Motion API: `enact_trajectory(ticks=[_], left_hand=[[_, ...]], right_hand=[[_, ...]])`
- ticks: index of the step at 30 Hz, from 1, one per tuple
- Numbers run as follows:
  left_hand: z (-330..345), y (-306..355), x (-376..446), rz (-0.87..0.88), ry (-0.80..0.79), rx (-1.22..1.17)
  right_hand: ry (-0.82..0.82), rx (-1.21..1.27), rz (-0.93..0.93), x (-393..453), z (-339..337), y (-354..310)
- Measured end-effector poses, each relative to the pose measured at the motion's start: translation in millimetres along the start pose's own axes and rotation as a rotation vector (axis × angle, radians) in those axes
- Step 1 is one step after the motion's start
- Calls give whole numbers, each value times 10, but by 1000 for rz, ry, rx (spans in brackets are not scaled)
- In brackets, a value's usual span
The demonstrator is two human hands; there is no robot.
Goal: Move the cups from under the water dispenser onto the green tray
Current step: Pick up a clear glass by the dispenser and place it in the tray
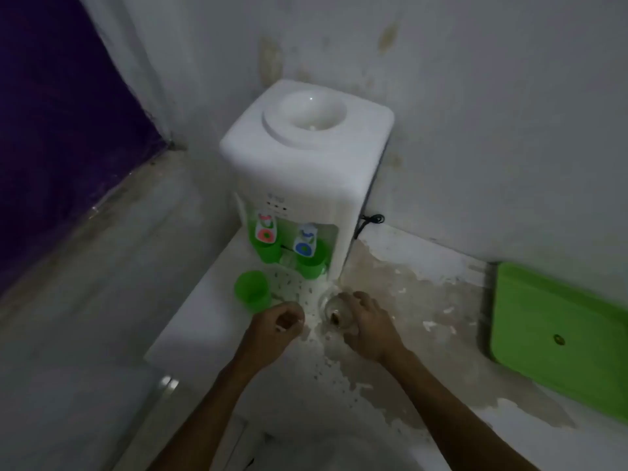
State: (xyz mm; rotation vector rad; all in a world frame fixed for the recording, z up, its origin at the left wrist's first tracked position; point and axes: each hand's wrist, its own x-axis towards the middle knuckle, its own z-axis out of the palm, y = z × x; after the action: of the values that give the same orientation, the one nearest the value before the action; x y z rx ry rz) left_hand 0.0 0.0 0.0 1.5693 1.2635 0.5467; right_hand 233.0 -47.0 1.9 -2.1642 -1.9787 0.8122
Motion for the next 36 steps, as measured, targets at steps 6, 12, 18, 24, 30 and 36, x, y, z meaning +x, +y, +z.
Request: enact_trajectory(ticks=[6, 12, 18, 24, 30, 36], left_hand=[[-284, -140, 104, -21, 15, 14], [-322, -139, 245, -9, 12, 20], [-110, 43, 293, 28, -32, -48], [360, 254, 310, 53, -100, -74], [1047, 675, 225, -227, -195, -286], [1700, 1083, 68, -603, -265, -572]], right_hand=[[-121, -201, 9, 301, 179, -206], [-152, -235, 12, 411, 106, -197], [-76, -75, 29, 208, -34, -53], [122, 95, -23, -183, -407, 137], [230, 197, -115, -664, -745, 426], [248, 309, -138, -1088, -889, 861]])
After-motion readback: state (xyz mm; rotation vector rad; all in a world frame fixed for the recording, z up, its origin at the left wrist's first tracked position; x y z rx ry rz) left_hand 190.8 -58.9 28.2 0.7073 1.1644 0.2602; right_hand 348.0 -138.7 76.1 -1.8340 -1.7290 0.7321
